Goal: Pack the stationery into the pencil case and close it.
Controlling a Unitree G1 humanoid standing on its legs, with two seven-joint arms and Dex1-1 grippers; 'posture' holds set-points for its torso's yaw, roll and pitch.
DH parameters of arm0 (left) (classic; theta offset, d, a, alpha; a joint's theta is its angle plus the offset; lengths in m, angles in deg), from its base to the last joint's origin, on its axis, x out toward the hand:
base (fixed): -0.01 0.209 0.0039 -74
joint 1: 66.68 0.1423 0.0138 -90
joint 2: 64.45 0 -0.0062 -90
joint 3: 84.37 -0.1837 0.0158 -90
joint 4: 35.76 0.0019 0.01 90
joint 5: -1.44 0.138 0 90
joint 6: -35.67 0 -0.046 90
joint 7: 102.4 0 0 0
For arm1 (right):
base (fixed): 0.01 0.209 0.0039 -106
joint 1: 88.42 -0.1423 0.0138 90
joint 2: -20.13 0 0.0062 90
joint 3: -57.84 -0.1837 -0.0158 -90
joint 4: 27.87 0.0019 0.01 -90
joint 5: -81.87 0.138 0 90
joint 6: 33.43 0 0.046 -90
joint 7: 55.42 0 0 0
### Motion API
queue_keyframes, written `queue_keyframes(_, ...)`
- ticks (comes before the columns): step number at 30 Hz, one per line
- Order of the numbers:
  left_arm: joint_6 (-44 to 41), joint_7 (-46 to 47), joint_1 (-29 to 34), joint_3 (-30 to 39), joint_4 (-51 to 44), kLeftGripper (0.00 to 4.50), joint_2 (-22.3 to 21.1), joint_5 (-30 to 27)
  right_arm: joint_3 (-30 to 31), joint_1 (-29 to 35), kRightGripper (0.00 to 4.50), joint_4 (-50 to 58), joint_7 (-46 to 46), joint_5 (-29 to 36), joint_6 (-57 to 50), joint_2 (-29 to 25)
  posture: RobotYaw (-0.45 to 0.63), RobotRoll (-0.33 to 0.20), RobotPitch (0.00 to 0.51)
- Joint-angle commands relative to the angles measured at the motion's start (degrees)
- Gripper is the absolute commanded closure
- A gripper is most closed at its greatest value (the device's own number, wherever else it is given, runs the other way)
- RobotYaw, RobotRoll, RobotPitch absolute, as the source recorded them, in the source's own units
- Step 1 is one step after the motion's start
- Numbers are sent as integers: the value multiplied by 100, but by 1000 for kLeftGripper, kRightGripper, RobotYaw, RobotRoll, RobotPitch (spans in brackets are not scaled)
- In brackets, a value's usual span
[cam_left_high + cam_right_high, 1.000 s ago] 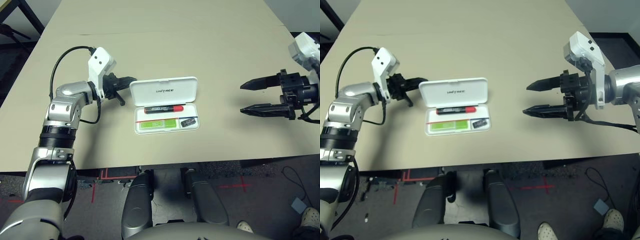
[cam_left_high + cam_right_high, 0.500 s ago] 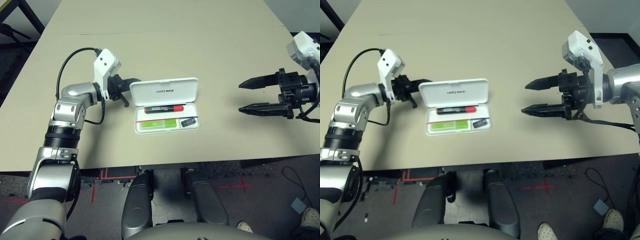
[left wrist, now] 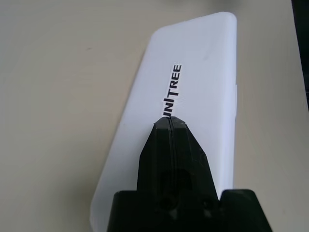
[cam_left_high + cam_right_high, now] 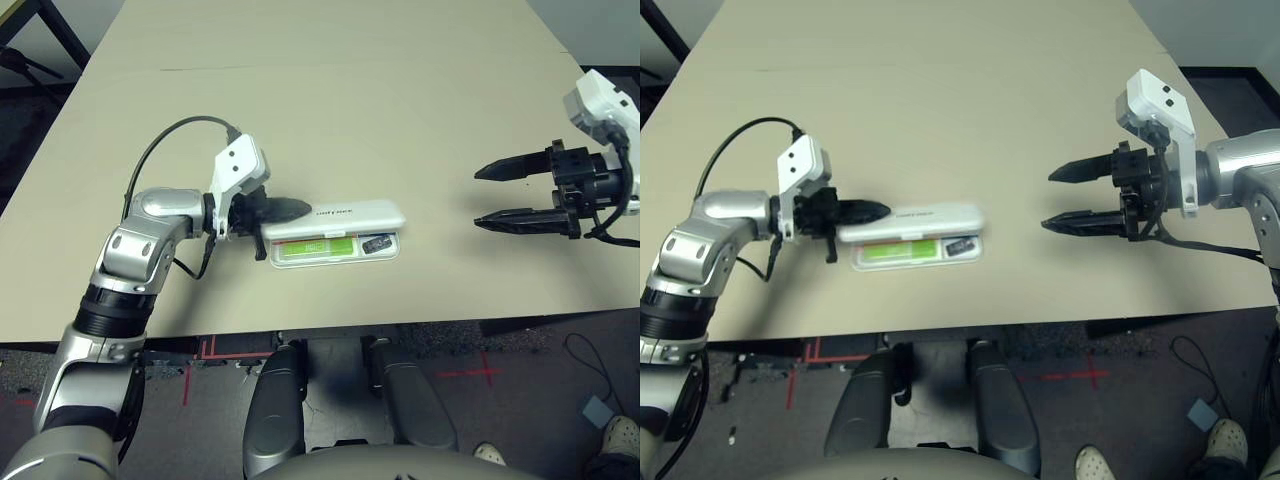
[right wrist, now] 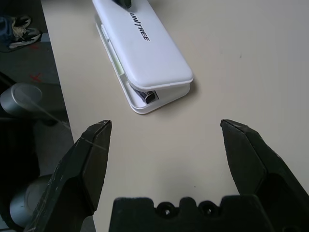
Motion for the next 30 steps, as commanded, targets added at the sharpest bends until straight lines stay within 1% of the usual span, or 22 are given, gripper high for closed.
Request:
queue_keyframes(1, 52, 32, 184, -288, -52, 4480, 7, 150, 68, -40, 0, 21, 32, -57, 68, 2, -34, 0, 221)
queue_keyframes(8, 374, 46, 359, -596, 431, 4480, 17, 463, 145, -27, 0, 63, 9, -102, 87, 44, -41, 0, 218)
queue_keyframes(15, 499, -48, 630, -885, 356, 4480, -165, 613, 199, 71, 0, 109, -29, -178, 121, 93, -42, 0, 221)
queue_keyframes(17, 540, 20, 662, -854, 333, 4480, -160, 600, 193, 85, 0, 103, -59, -190, 139, 150, -43, 0, 220)
queue_keyframes(21, 500, 490, 705, -137, 129, 4480, 182, 116, 32, 133, 0, -59, -458, -233, 274, 520, -41, 0, 216)
queue_keyframes(24, 514, 1032, 763, 754, -48, 3855, 615, -464, -371, 147, 0, -482, -1248, -296, 608, 1144, -35, 0, 209)
queue_keyframes(25, 578, 1208, 793, 1016, -72, 3518, 741, -591, -498, 142, 0, -627, -1499, -315, 715, 1324, -35, 0, 209)
queue_keyframes(27, 653, 1464, 896, 1404, -86, 2781, 855, -711, -745, 144, 0, -887, -1930, -341, 955, 1631, -31, 0, 205)
queue_keyframes(28, 757, 1594, 963, 1621, -78, 2294, 906, -767, -883, 147, 0, -1047, -2183, -379, 1129, 1791, -25, 0, 200)
queue_keyframes(30, 917, 1874, 1018, 1995, -16, 1483, 1005, -862, -1088, 132, 0, -1332, -2584, -446, 1449, 2041, -25, 0, 200)
